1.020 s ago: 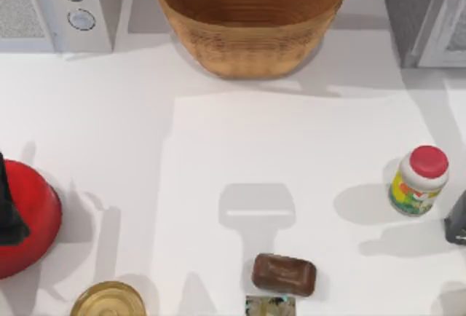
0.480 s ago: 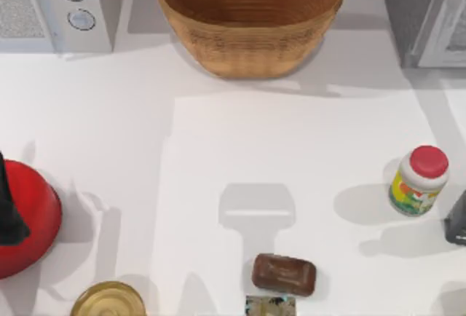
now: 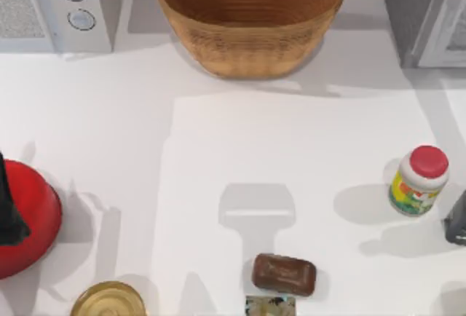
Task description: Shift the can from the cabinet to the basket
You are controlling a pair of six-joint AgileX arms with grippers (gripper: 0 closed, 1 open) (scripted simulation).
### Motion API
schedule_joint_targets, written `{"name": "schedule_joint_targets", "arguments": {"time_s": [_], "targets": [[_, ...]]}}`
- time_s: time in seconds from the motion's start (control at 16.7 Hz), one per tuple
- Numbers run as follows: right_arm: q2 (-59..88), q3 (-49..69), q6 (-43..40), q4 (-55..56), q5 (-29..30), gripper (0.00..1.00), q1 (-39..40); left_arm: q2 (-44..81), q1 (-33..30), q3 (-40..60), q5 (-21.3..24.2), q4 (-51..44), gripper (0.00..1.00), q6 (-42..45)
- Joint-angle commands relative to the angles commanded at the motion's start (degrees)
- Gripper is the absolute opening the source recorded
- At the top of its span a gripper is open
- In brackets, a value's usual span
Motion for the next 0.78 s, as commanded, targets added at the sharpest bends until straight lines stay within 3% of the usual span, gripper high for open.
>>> {"name": "schedule_joint_targets", "arguments": {"time_s": [0.42, 0.78], "targets": [[0.0, 0.0, 0.0, 0.0, 0.0, 0.02, 0.0, 0.0, 0.0, 0.0, 0.0, 0.0, 1.0, 0.0], [0.0, 0.0, 0.0, 0.0, 0.0, 0.0, 0.0, 0.0, 0.0, 0.0, 0.0, 0.0, 1.0, 0.0]]}}
